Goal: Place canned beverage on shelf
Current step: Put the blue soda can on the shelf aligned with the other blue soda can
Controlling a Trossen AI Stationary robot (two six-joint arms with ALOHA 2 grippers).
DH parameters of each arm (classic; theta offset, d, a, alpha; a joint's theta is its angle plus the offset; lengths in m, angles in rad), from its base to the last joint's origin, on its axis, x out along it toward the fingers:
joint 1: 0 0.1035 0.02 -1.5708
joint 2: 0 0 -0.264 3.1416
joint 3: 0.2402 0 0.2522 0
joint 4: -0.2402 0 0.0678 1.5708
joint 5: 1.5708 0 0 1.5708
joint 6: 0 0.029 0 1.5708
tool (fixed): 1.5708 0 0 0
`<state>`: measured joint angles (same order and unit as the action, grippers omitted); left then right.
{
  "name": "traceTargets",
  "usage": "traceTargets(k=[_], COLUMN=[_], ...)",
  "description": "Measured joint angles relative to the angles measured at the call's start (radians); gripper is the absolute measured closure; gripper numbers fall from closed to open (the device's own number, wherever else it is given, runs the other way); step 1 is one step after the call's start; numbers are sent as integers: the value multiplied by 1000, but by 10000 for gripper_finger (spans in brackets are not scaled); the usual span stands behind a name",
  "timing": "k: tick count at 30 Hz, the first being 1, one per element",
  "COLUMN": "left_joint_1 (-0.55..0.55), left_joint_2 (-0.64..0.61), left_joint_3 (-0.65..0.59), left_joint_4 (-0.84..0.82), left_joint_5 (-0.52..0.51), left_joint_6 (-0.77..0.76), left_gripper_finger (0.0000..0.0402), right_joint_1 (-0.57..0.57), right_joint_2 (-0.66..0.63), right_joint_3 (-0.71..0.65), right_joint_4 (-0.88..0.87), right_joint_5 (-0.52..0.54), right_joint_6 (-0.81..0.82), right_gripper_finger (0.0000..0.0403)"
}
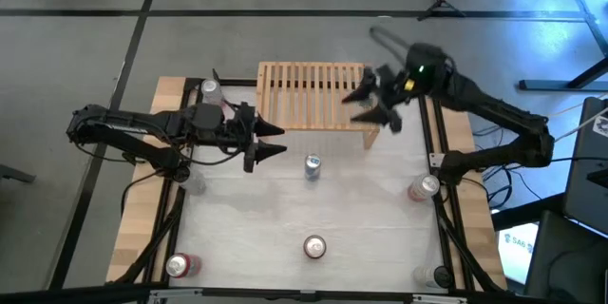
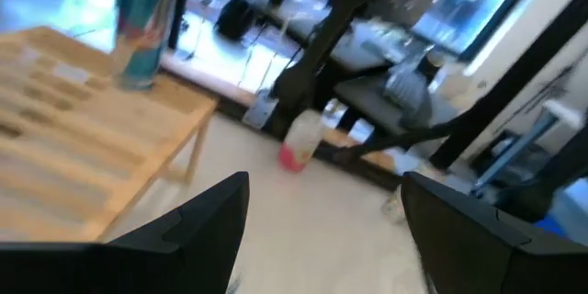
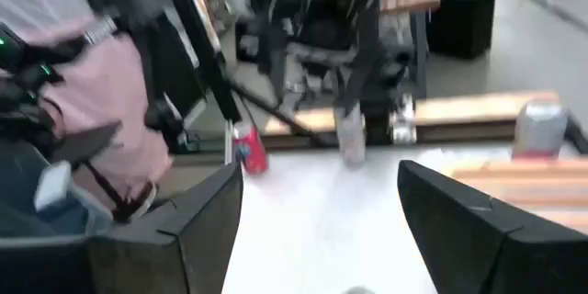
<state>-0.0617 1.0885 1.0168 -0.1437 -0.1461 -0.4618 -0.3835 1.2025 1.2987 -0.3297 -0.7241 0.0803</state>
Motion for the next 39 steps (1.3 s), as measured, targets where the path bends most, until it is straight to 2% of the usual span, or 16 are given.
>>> traceTargets(k=[4, 9, 13, 19, 22, 26, 29, 34, 39], left_joint_1=[-4, -5, -16, -31, -38, -52, -58, -26, -11], left_joint_2=[21, 85, 168, 329, 352, 306, 254, 265, 328], left_joint_3=[0, -1, -1, -7, -71, -197, -273, -356, -386], left_joint_4=[-138, -308, -340, -323, -226, -97, -34, 127, 248], left_joint_5=[-5, -1, -5, -24, -56, -13, -23, -27, -18], left_joint_6=[-4, 29, 60, 113, 107, 72, 78, 79, 80], left_gripper_finger=[122, 122, 122, 122, 122, 122, 122, 122, 122], right_joint_1=[159, 308, 401, 549, 591, 616, 627, 626, 625], right_joint_2=[27, 78, 139, 224, 229, 212, 190, 222, 285], right_joint_3=[0, 0, 0, -10, -62, -190, -303, -466, -517], right_joint_4=[-67, -177, -260, -329, -296, -220, -52, 242, 341], right_joint_5=[204, 393, 507, 689, 734, 749, 788, 884, 973], right_joint_6=[-17, 33, 169, 216, 231, 301, 338, 343, 334], right_gripper_finger=[123, 123, 123, 123, 123, 123, 123, 123, 123])
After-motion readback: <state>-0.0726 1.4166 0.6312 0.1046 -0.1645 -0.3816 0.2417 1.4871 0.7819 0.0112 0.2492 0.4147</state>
